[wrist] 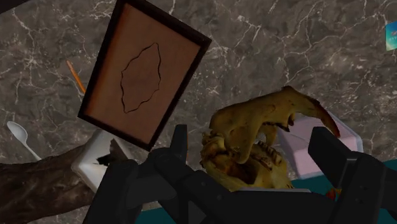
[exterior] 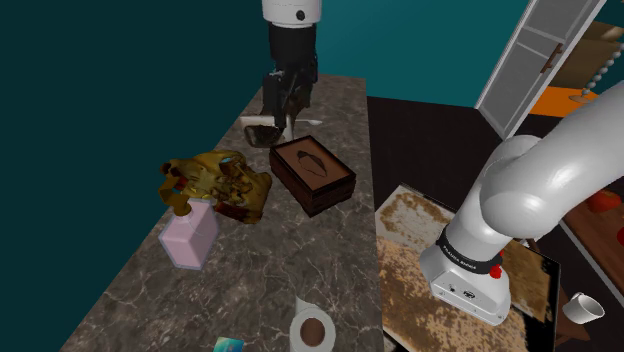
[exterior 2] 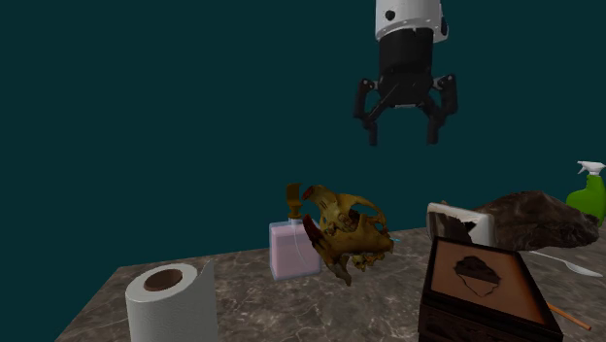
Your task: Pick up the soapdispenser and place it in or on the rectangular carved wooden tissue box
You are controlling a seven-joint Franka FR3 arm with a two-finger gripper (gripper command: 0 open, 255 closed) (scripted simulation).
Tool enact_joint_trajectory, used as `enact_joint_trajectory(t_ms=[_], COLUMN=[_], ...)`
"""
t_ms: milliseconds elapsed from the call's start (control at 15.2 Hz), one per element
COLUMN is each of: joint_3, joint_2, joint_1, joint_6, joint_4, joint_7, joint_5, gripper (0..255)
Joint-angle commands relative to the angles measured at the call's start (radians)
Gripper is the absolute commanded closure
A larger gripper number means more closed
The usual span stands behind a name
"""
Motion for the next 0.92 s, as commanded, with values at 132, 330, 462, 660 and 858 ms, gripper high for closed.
enact_joint_trajectory(t_ms=[132,330,462,660,858], joint_3=[0.063,0.107,0.133,0.167,0.188], joint_2=[0.129,0.231,0.303,0.417,0.535], joint_1=[0.010,0.020,0.030,0.052,0.087], joint_6=[0.058,0.089,0.104,0.119,0.121], joint_4=[0.077,0.148,0.202,0.293,0.398], joint_7=[0.073,0.132,0.174,0.239,0.301], joint_5=[-0.017,-0.046,-0.073,-0.124,-0.185], gripper=[0,0,0,0,0])
